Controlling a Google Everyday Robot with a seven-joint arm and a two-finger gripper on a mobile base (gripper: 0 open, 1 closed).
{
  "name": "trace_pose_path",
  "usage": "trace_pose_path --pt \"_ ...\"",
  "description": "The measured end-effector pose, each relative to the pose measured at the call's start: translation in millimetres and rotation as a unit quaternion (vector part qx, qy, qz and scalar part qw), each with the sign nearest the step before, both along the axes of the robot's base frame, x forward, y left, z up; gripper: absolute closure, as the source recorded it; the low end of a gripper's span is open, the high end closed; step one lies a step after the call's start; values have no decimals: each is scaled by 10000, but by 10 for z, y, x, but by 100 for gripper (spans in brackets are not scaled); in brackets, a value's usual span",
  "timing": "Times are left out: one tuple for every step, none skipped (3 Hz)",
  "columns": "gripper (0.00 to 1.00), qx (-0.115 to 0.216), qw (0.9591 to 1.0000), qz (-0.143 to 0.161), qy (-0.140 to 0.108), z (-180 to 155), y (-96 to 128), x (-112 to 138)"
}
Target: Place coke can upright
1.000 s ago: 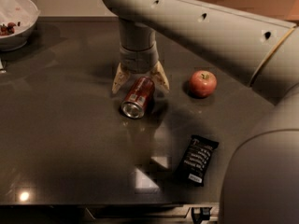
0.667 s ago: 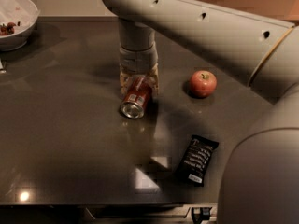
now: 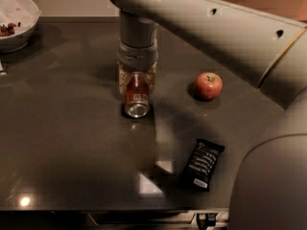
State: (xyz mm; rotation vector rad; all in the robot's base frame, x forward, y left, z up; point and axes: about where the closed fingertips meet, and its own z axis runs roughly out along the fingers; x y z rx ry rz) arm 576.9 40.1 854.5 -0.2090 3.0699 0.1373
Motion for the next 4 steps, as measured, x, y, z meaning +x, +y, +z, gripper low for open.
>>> trace_pose_path --pt "100 389 9952 792 -424 139 126 35" --pt "100 833 9781 1629 -990 292 276 42" --pt "100 1286 9514 2325 -1556 441 412 5" --pt "100 1628 9192 2903 -2104 570 470 -39"
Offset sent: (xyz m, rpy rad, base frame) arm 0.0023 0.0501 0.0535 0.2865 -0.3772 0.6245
